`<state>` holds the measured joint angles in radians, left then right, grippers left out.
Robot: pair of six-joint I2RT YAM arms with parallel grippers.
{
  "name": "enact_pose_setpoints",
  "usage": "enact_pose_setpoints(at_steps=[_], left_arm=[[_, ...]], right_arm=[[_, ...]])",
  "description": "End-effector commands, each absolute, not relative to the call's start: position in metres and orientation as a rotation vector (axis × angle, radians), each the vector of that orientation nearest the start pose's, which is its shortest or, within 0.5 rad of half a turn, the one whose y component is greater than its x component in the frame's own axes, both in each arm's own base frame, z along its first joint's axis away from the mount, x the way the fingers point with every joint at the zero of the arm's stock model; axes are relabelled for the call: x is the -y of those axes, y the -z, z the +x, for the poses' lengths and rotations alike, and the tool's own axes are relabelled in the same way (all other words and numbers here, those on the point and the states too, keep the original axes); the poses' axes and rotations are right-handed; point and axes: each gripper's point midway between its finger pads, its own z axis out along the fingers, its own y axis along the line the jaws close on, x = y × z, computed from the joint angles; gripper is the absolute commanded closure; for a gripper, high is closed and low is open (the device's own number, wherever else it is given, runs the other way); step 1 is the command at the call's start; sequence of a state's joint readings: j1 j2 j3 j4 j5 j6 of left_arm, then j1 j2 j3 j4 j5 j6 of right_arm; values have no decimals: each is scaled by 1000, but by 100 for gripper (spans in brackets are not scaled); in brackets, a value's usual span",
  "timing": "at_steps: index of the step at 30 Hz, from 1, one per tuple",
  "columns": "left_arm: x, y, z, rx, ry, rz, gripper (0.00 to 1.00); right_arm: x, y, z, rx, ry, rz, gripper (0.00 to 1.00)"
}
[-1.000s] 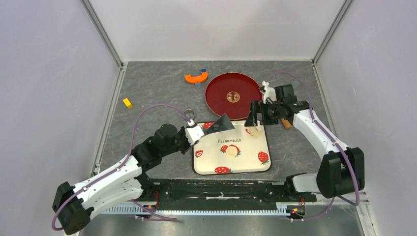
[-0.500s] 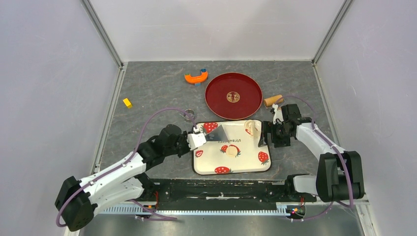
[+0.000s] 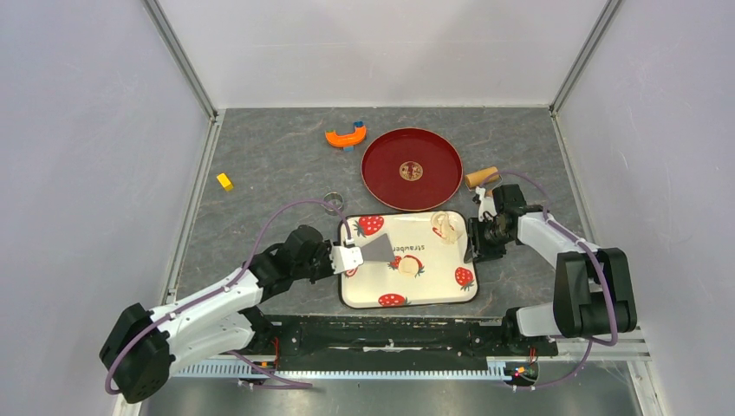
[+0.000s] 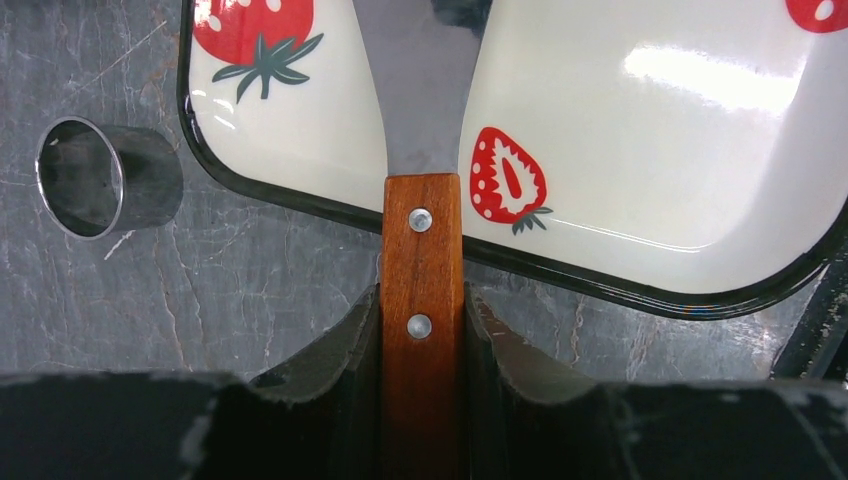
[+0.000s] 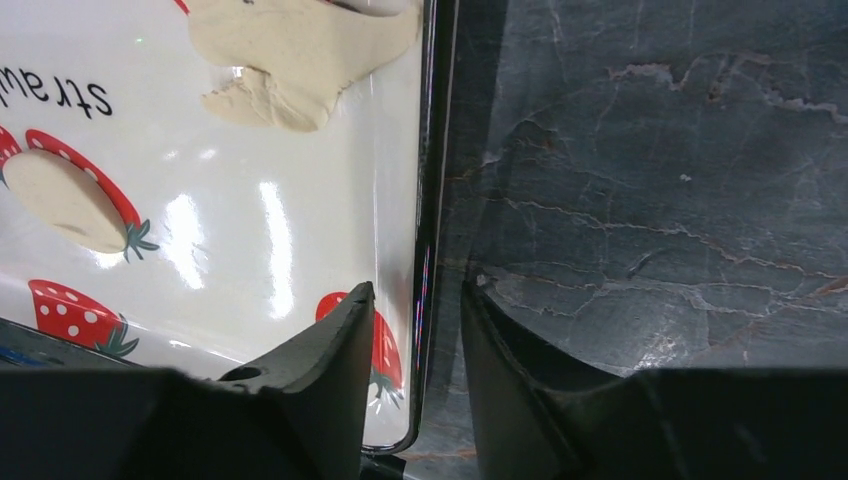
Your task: Roll out the dumpling wrappers from the dough
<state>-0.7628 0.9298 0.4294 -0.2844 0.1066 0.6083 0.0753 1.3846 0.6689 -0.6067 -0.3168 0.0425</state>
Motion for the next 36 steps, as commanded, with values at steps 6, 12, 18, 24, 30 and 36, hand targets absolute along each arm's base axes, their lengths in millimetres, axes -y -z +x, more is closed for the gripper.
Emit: enact_pose_setpoints(at_steps=[6,12,18,24,30,36], left_arm=[[182,-55,202,-1654,146,1643,98],[184,-46,202,-1659,151,1684,98],[183,-33,200,-1679,157,1725,98],[181,-26,200,-1683,147,1752,98],[180,-21,195,-1668,160,1826,98],[183,-21,193,-1646,176,1863,98]], right_arm=[[-72,-5,208,-2889,-491,-136,67],[-74,-4,206,-2906,-508,-143,76],[-76,-2,205,-2920,-529,-142,84],[-77,-3,205,-2924,-542,-142,86],[-79,-2,204,-2930,-562,-160,86],[-79,-2,202,-2931,-571,-181,86]])
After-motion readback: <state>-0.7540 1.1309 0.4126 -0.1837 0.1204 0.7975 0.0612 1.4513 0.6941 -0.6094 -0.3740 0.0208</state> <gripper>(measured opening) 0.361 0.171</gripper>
